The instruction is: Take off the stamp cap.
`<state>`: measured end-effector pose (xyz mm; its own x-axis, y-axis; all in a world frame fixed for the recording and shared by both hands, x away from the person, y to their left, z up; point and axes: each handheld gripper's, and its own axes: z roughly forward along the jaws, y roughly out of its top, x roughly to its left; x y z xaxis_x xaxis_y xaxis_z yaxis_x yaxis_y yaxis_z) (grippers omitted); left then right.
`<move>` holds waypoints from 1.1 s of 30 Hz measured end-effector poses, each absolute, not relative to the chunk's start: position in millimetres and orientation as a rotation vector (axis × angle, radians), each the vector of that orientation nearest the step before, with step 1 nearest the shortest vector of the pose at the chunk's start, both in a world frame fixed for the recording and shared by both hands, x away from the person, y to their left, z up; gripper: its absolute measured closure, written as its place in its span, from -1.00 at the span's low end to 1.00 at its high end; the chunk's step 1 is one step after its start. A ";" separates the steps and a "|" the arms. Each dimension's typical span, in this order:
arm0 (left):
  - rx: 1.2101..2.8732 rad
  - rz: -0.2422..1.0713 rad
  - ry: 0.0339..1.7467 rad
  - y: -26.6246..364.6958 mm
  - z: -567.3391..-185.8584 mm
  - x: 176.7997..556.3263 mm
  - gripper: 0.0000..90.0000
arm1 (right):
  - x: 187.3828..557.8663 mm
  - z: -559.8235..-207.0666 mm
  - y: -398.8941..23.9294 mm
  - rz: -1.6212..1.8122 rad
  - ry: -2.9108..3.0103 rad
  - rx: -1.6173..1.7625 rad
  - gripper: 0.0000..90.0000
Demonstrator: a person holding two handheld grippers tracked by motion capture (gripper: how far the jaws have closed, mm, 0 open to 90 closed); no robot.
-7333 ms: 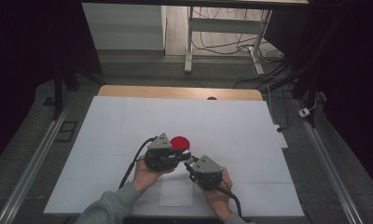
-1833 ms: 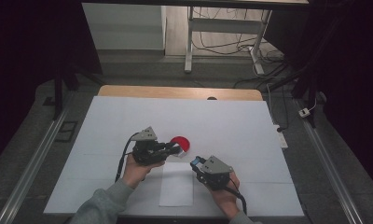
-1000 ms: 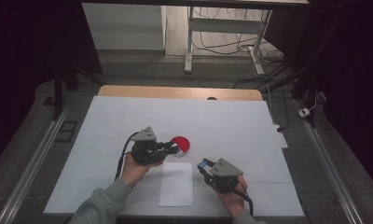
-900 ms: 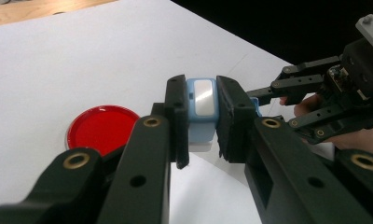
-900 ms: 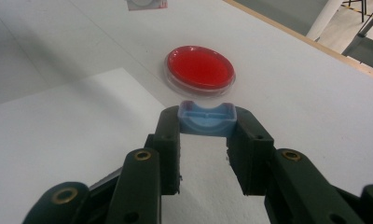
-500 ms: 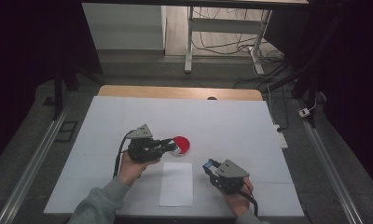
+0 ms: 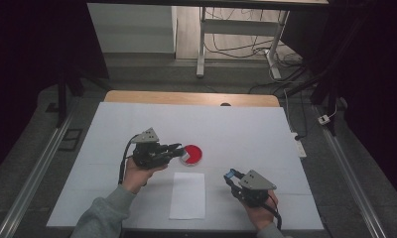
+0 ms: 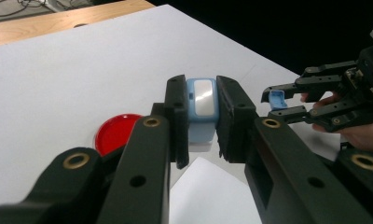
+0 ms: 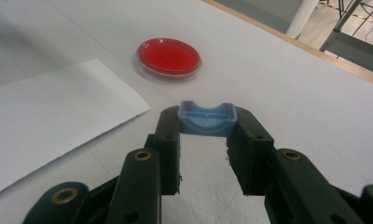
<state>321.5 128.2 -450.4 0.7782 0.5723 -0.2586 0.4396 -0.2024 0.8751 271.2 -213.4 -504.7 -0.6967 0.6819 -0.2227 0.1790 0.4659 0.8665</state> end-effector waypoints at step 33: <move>1.937 0.189 0.795 110.6 -458.4 348.7 0.68 | 269.0 -505.1 -231.6 1.173 2.140 0.747 0.45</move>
<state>348.7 110.6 -458.4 0.7722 0.6025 -0.2015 0.4476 -0.2909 0.8456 269.0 -231.6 -505.1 -0.6742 0.7051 -0.2197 0.1940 0.4562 0.8685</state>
